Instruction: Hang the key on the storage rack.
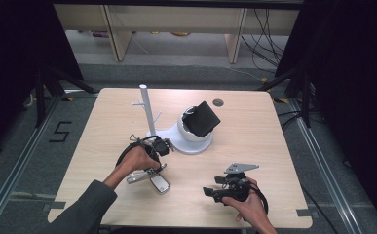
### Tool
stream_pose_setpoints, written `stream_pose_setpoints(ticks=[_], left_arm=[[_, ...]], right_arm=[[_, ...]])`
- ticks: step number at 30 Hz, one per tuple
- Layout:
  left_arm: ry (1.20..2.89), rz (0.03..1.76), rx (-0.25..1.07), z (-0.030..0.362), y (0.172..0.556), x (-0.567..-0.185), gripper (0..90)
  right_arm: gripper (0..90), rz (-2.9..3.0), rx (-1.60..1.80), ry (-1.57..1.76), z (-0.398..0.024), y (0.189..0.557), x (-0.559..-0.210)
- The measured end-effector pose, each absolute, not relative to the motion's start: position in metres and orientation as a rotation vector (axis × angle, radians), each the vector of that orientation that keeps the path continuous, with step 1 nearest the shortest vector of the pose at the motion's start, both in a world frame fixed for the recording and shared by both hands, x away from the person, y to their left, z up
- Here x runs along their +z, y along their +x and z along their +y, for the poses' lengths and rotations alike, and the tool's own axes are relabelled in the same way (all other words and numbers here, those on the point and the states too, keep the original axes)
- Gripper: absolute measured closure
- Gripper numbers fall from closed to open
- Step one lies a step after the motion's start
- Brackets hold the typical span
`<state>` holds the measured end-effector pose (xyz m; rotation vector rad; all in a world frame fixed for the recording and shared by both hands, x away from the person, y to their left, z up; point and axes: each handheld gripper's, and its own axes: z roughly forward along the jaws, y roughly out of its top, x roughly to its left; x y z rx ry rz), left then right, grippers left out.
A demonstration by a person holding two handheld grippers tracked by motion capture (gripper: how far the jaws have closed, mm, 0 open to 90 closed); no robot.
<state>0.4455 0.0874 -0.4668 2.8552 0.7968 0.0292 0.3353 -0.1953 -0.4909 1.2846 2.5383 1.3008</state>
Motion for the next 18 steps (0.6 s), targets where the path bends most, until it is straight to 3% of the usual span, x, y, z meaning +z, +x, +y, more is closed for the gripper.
stream_pose_setpoints(ticks=[9,18], left_arm=[[2.809,0.818,0.078,0.11,0.443,-0.432,84.7],[2.777,0.898,0.212,0.151,0.44,-0.369,84.7]], right_arm=[[31.7,2.538,1.298,1.272,-0.196,0.336,-0.491],[31.7,2.531,1.319,1.268,-0.196,0.337,-0.492]])
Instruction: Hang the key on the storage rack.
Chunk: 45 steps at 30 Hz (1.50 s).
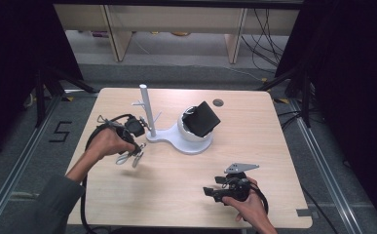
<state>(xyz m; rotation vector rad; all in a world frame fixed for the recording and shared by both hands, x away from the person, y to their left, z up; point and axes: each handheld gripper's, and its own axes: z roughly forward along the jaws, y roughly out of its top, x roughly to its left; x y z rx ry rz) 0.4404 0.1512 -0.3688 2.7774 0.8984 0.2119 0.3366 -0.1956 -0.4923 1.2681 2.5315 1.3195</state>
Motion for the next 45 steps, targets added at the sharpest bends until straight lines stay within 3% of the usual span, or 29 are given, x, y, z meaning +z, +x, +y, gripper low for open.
stream_pose_setpoints(ticks=[6,19,32,45], left_arm=[[2.742,0.959,0.271,0.174,0.442,-0.336,84.6],[2.664,1.057,0.363,0.206,0.457,-0.301,84.7],[2.605,1.131,0.434,0.201,0.477,-0.276,84.6],[2.595,1.193,0.444,0.18,0.49,-0.275,84.6]], right_arm=[[31.7,2.525,1.29,1.29,-0.197,0.336,-0.491],[31.7,2.536,1.3,1.268,-0.197,0.337,-0.491],[31.6,2.542,1.32,1.272,-0.196,0.337,-0.492],[31.5,2.547,1.315,1.271,-0.196,0.337,-0.492]])
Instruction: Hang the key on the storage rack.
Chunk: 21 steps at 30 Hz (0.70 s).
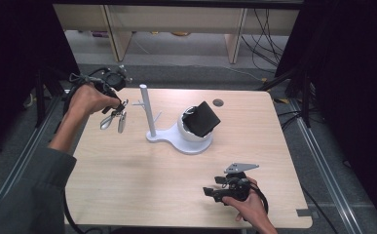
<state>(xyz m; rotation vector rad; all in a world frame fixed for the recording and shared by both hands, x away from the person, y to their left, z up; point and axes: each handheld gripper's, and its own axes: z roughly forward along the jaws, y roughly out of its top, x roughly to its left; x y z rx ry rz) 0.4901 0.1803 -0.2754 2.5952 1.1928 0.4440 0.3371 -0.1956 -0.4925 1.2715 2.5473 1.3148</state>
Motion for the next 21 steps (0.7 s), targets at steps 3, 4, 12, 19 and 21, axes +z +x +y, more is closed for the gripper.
stream_pose_setpoints(ticks=[3,4,12,19,21], left_arm=[[2.629,1.186,0.458,0.173,0.495,-0.279,84.6],[2.629,1.186,0.458,0.173,0.495,-0.279,84.6],[2.663,1.174,0.466,0.158,0.499,-0.281,84.5],[2.699,1.167,0.502,0.151,0.498,-0.282,84.4],[2.709,1.168,0.522,0.147,0.498,-0.284,84.3]], right_arm=[[31.5,2.561,1.318,1.276,-0.195,0.337,-0.492],[31.5,2.561,1.318,1.276,-0.195,0.337,-0.492],[31.3,2.565,1.307,1.287,-0.195,0.336,-0.493],[31.3,2.569,1.308,1.291,-0.195,0.336,-0.493],[31.1,2.566,1.284,1.308,-0.195,0.336,-0.492]])
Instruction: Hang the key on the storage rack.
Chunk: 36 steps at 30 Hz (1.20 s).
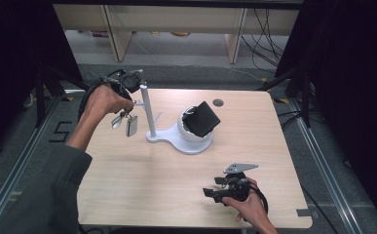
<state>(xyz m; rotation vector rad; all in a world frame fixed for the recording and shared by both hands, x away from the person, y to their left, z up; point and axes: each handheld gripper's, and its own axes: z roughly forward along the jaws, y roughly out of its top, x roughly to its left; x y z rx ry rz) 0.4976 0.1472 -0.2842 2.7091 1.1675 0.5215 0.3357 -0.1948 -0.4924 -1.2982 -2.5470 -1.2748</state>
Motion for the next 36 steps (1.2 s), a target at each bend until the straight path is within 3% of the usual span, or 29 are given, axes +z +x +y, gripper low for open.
stream_pose_setpoints(ticks=[17,36], left_arm=[[2.746,1.122,0.585,0.134,0.493,-0.289,79.7],[2.733,1.082,0.528,0.126,0.49,-0.286,72.8]], right_arm=[[31.0,-2.587,-1.286,-1.27,-0.197,0.338,-0.494],[31.0,-2.56,-1.279,-1.277,-0.197,0.338,-0.494]])
